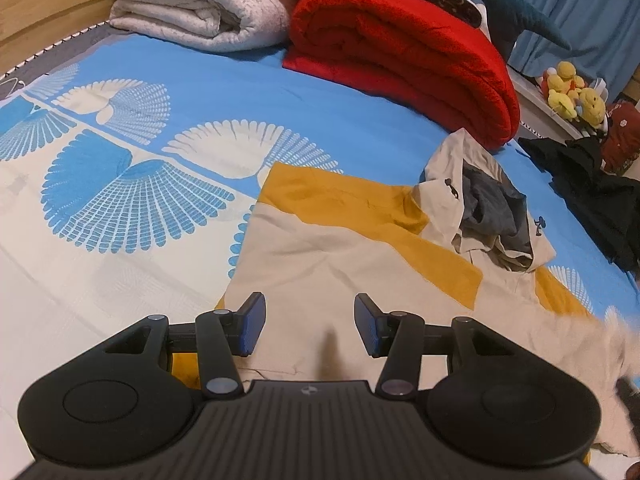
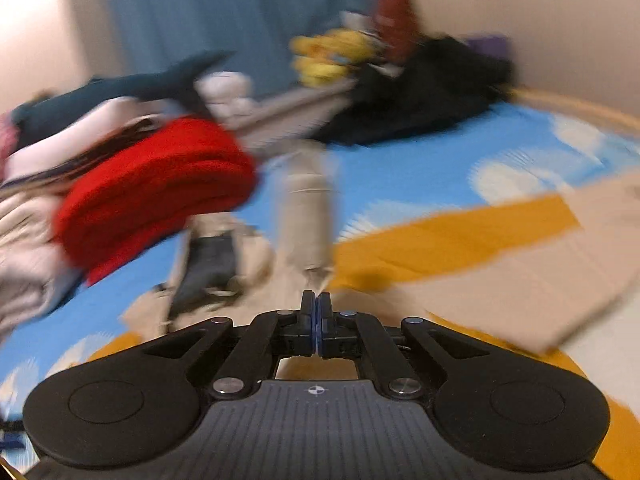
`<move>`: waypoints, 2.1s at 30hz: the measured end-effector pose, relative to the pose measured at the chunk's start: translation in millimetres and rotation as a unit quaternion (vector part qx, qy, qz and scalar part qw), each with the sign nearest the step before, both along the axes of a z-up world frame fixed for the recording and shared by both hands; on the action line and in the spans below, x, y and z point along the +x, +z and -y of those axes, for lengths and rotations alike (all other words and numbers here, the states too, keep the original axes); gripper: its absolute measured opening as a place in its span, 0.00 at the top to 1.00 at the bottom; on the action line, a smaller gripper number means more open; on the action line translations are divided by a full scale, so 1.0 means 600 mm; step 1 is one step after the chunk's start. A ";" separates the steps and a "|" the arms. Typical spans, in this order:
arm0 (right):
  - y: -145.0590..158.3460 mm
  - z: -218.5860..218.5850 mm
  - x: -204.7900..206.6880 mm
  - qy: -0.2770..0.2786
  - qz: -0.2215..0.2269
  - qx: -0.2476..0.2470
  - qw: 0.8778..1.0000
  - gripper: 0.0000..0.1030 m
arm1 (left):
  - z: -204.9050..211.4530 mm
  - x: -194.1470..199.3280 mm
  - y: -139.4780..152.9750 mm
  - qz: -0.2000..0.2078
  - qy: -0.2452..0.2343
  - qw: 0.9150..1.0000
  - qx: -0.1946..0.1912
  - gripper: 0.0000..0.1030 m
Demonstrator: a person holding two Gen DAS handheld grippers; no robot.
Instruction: Fold large clothes
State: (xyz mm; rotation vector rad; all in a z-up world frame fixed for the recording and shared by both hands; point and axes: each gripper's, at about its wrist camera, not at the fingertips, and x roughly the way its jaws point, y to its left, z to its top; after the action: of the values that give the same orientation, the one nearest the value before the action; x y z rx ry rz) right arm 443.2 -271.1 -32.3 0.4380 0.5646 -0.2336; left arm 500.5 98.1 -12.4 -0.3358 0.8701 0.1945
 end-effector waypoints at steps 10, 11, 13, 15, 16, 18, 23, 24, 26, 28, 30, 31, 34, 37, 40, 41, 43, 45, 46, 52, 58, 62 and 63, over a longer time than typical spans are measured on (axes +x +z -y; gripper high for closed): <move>-0.094 0.078 0.027 -0.061 -0.122 0.180 0.974 0.64 | -0.009 0.007 -0.027 -0.024 0.002 0.999 -0.025 0.48; -0.102 0.080 0.029 -0.065 -0.132 0.186 0.971 0.64 | -0.009 0.008 -0.029 -0.025 0.002 0.999 -0.026 0.48; -0.114 0.086 0.027 -0.089 -0.158 0.195 0.964 0.64 | -0.010 0.008 -0.030 -0.027 0.001 0.999 -0.028 0.48; -0.126 0.089 0.017 -0.115 -0.178 0.207 0.955 0.64 | -0.010 0.009 -0.031 -0.027 0.000 0.999 -0.027 0.48; -0.130 0.091 0.013 -0.124 -0.185 0.213 0.951 0.64 | -0.009 0.009 -0.031 -0.027 -0.001 0.999 -0.026 0.48; -0.138 0.093 0.015 -0.124 -0.190 0.220 0.949 0.64 | -0.008 0.011 -0.034 -0.031 -0.005 0.999 -0.023 0.48; -0.123 0.095 0.023 -0.097 -0.154 0.202 0.962 0.94 | -0.004 0.016 -0.058 -0.057 -0.026 0.998 -0.025 0.48; -0.114 0.096 0.024 -0.093 -0.136 0.193 0.967 0.96 | -0.003 0.017 -0.066 -0.065 -0.032 0.997 -0.026 0.48; -0.087 0.098 0.026 -0.094 -0.097 0.156 0.979 0.98 | 0.002 0.019 -0.084 -0.089 -0.046 0.995 -0.019 0.49; -0.070 0.106 0.028 -0.099 -0.073 0.132 0.984 0.98 | 0.010 0.020 -0.100 -0.108 -0.058 0.992 -0.009 0.50; -0.076 0.120 0.038 -0.098 -0.095 0.139 0.981 0.97 | 0.016 0.018 -0.104 -0.114 -0.061 0.992 0.004 0.50; -0.084 0.125 0.042 -0.100 -0.116 0.144 0.978 0.96 | 0.018 0.017 -0.099 -0.111 -0.060 0.992 0.007 0.50; -0.099 0.139 0.035 -0.131 -0.149 0.137 0.971 0.92 | 0.026 0.014 -0.083 -0.092 -0.070 0.993 0.010 0.48; -0.087 0.150 0.031 -0.148 -0.140 0.119 0.972 0.92 | 0.033 0.016 -0.102 -0.115 -0.076 0.990 0.012 0.48; -0.065 0.172 0.025 -0.161 -0.115 0.093 0.976 0.91 | 0.037 0.013 -0.108 -0.122 -0.076 0.989 0.014 0.48; -0.059 0.180 0.023 -0.161 -0.108 0.088 0.977 0.91 | 0.040 0.012 -0.099 -0.113 -0.078 0.990 0.016 0.48; -0.049 0.197 0.021 -0.156 -0.098 0.071 0.980 0.91 | 0.048 0.008 -0.080 -0.091 -0.087 0.992 0.008 0.48; -0.034 0.218 0.014 -0.146 -0.085 0.046 0.985 0.91 | 0.059 0.004 -0.061 -0.073 -0.100 0.992 0.007 0.47; -0.026 0.230 0.009 -0.139 -0.077 0.035 0.987 0.91 | 0.067 0.001 -0.053 -0.066 -0.106 0.992 0.011 0.46; 0.007 0.322 -0.034 -0.102 -0.053 -0.036 0.993 0.74 | 0.112 -0.013 -0.035 -0.046 -0.145 0.988 0.039 0.46; -0.014 0.462 -0.088 -0.139 -0.073 -0.011 0.988 0.74 | 0.131 -0.026 -0.035 -0.041 -0.162 0.985 0.048 0.46; -0.055 0.552 -0.115 -0.180 -0.086 0.037 0.979 0.74 | 0.137 -0.028 -0.037 -0.038 -0.168 0.984 0.052 0.46; -0.068 0.571 -0.121 -0.192 -0.088 0.055 0.976 0.74 | 0.138 -0.027 -0.037 -0.038 -0.168 0.984 0.053 0.46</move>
State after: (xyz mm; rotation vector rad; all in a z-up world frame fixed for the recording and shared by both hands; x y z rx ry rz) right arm 370.5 -613.9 -73.4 0.6377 0.6667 -0.6181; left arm 484.1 15.4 -34.6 -0.0783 0.9749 -0.0593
